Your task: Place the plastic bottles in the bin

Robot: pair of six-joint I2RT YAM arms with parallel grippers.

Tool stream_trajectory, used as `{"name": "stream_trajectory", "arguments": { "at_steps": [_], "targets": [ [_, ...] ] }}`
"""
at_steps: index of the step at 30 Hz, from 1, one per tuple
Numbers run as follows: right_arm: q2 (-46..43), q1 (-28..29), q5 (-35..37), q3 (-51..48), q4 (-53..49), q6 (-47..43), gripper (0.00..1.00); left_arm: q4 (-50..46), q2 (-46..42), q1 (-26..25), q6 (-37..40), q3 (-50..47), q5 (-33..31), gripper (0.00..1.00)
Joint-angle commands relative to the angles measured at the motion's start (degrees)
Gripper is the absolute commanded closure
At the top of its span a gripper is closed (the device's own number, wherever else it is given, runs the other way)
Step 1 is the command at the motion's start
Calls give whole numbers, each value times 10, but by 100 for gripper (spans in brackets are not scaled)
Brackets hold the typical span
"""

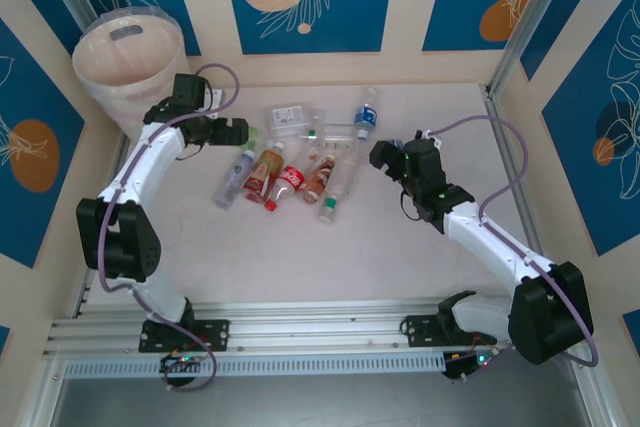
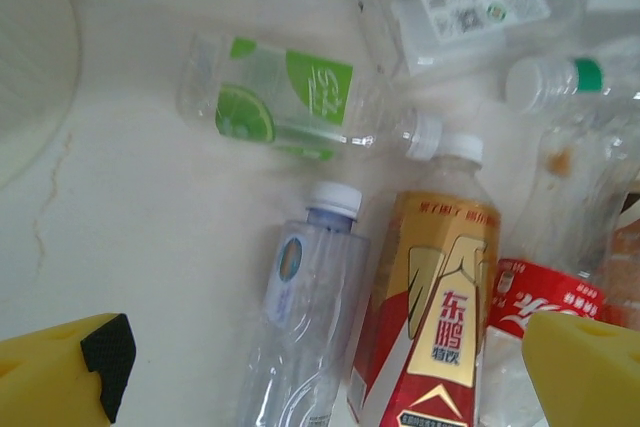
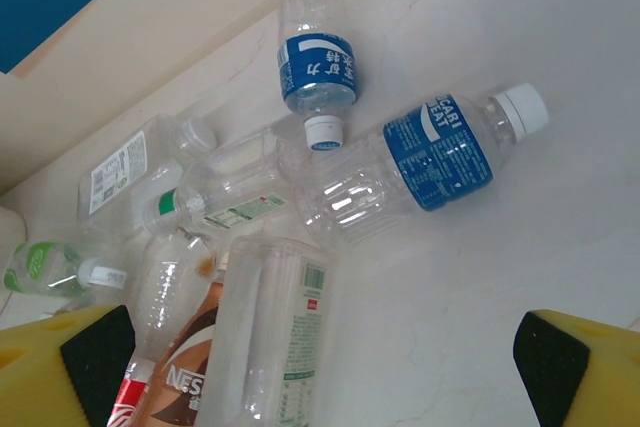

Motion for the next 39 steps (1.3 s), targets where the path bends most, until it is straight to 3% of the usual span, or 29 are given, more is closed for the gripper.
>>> {"name": "stream_trajectory", "arguments": {
  "at_steps": [1, 7, 15, 28, 36, 39],
  "targets": [
    [-25, -4, 7, -13, 28, -15, 0, -48, 38, -2, 32, 7, 42, 0],
    [-42, -13, -22, -1, -12, -42, 0, -36, 83, -2, 40, -14, 61, 1],
    [-52, -15, -29, -4, -25, -49, 1, -10, 140, -2, 55, -49, 23, 21],
    [-48, -16, -38, 0, -31, -48, 0, 27, 198, -3, 51, -67, 4, 31],
    [-44, -16, -36, 6, -40, -47, 0, 50, 144, -4, 36, -87, 6, 50],
    [-47, -16, -42, 5, -32, -51, 0, 58, 98, -5, 33, -97, 35, 56]
  ]
}}
